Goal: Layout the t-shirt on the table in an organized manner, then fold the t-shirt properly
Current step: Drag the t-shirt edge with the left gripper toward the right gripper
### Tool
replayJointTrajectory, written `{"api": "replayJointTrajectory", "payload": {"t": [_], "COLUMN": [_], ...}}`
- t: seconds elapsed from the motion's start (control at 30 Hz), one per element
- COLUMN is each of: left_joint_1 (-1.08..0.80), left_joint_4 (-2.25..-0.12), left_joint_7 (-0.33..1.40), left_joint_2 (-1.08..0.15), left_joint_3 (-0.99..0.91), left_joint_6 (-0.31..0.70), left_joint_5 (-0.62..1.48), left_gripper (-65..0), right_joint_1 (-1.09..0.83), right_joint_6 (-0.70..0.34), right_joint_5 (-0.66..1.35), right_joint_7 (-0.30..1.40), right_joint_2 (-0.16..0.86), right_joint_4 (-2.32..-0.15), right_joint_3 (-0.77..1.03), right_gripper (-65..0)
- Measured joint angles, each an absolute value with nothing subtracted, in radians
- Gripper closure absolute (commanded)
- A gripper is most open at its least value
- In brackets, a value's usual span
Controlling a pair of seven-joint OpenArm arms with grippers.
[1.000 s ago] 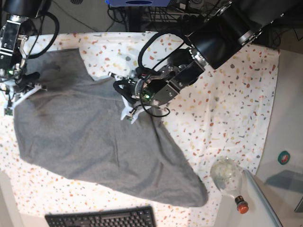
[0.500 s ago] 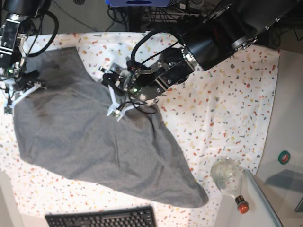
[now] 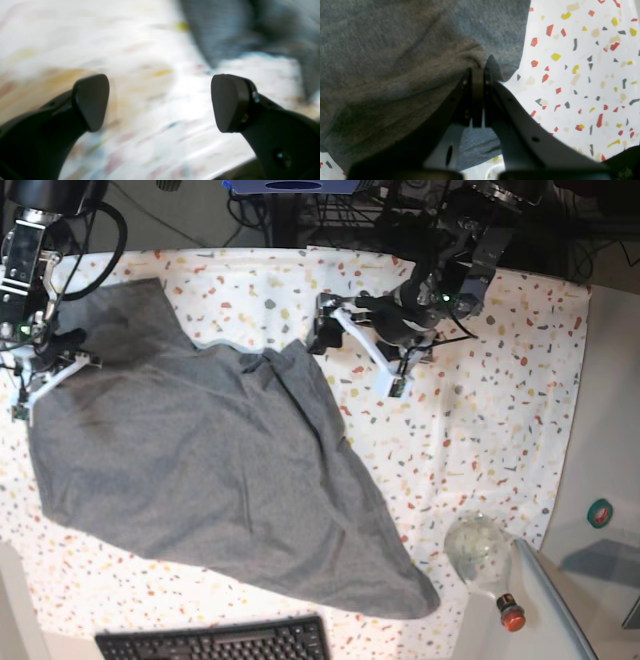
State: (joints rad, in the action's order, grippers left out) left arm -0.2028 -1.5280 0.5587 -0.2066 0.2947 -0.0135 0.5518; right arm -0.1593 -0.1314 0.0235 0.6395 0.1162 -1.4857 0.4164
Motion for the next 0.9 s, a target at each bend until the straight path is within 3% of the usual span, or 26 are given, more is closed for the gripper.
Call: {"api": "replayJointTrajectory", "payload": {"t": [0.17, 0.5, 0.57, 0.83, 0.9], "left_joint_1": [-0.196, -0.075, -0.072, -0.039, -0.038], "left_joint_4": [-1.415, -1.291, -1.284, -1.220, -1.221], "left_joint_7": [0.429, 0.392, 0.391, 0.393, 0.408], "left_joint_2": [-0.173, -0.118, -0.108, -0.110, -0.108], "left_joint_3": [0.295, 0.401, 0.403, 0.407, 0.400], "left_joint_6": [0.010, -0.001, -0.002, 0.000, -0.003], "left_joint_5": [0.558, 0.547, 0.546, 0.554, 0.556], "left_gripper": [-61.5, -60.9, -54.0, -13.8, 0.0], "right_joint_1": [-0.159, -0.159, -0.159, -0.159, -0.156], "right_joint_6": [-0.131, -0.131, -0.131, -0.131, -0.131], "right_joint_5": [0.023, 0.023, 0.022, 0.022, 0.023], "right_joint_7": [0.639, 0.638, 0.639, 0.639, 0.639], "right_joint_2": [0.123, 0.122, 0.124, 0.126, 0.125], "right_joint_4": [-1.486, -1.485, -1.485, -1.484, -1.484], "right_joint_3": [0.417, 0.417, 0.417, 0.417, 0.417], "right_gripper": [0.0, 0.0, 0.0, 0.0, 0.0]}}
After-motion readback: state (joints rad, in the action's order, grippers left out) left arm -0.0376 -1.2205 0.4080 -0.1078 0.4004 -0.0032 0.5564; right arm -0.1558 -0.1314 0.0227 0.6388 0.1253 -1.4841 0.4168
